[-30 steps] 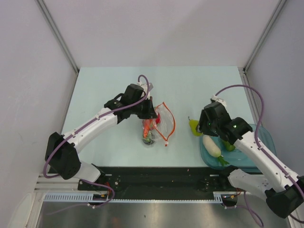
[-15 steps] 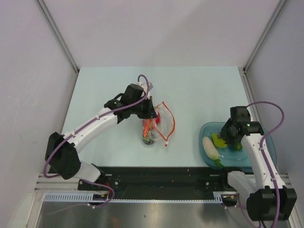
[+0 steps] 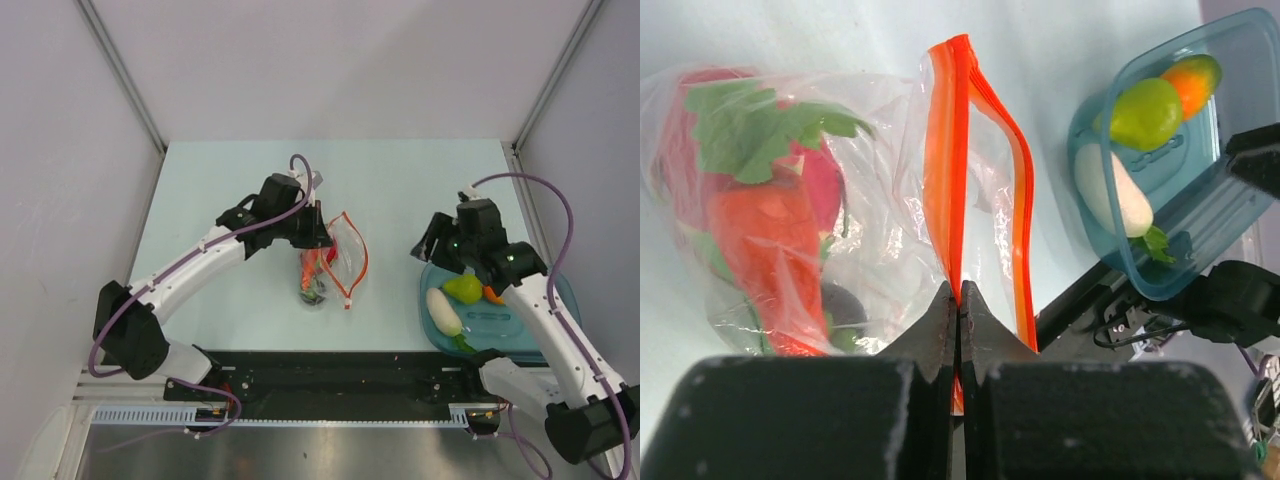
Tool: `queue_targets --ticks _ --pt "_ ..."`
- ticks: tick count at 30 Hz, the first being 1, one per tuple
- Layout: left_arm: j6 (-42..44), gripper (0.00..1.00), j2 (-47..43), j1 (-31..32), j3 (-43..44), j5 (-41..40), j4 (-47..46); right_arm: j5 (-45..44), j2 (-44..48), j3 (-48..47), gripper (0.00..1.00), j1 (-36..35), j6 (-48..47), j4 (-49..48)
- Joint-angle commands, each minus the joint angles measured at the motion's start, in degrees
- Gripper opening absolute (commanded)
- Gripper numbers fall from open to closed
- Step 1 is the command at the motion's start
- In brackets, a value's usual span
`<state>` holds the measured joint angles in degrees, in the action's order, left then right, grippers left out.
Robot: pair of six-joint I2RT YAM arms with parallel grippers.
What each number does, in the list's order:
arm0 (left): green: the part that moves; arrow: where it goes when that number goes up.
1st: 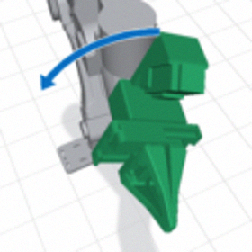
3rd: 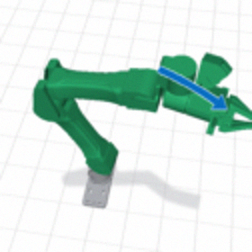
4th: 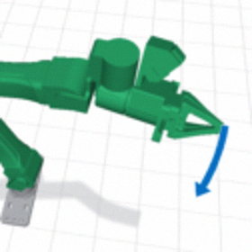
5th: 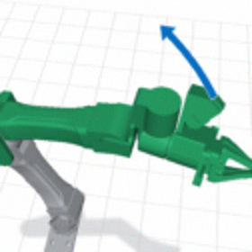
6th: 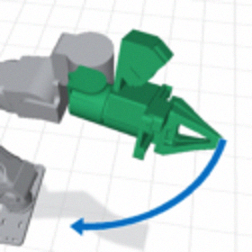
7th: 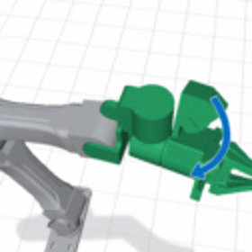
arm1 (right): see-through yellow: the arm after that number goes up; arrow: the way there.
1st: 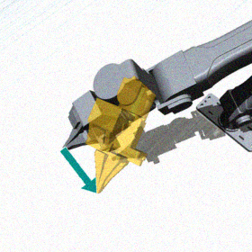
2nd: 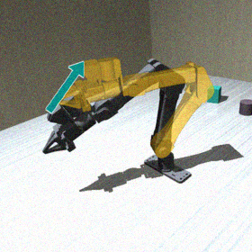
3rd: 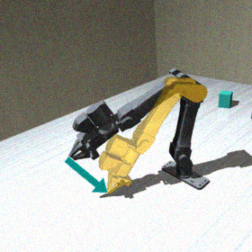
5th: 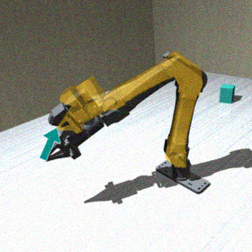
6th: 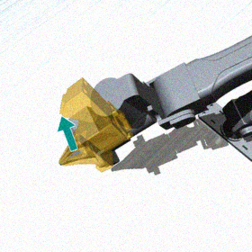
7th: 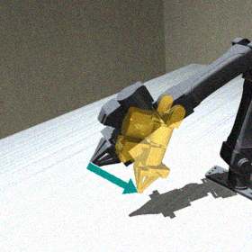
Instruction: Open the zip-top bag and remove the fake food
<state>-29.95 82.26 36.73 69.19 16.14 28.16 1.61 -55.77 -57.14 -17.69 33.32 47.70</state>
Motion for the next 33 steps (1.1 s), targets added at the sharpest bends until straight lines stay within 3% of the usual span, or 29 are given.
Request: queue_targets --ticks 1,8,17,21,26,33 --pt "-0.9 0.00 -3.9 0.1 3.3 2.2 0.1 3.0 -3.7 -3.7 0.55 -8.6 3.9 -14.3" --pt "-3.0 0.00 -4.6 0.2 4.9 2.8 -0.7 6.4 -11.4 -3.2 0.44 -15.7 4.7 -26.6" --pt "-2.7 0.00 -3.4 0.2 6.6 1.4 -0.3 13.7 -21.3 -1.3 0.35 -16.5 5.9 -38.1" --pt "-3.9 0.00 -3.6 0.3 6.1 0.8 -0.8 14.5 -27.1 -1.8 0.35 -16.8 6.8 -40.3" --pt "-4.1 0.00 -3.0 0.2 4.9 0.6 -1.8 17.2 -32.4 -3.1 0.38 -16.8 7.6 -36.5" --pt "-3.0 0.00 -1.0 0.2 4.3 1.7 -2.0 18.3 -35.9 -1.7 0.55 -16.8 10.9 -35.9"
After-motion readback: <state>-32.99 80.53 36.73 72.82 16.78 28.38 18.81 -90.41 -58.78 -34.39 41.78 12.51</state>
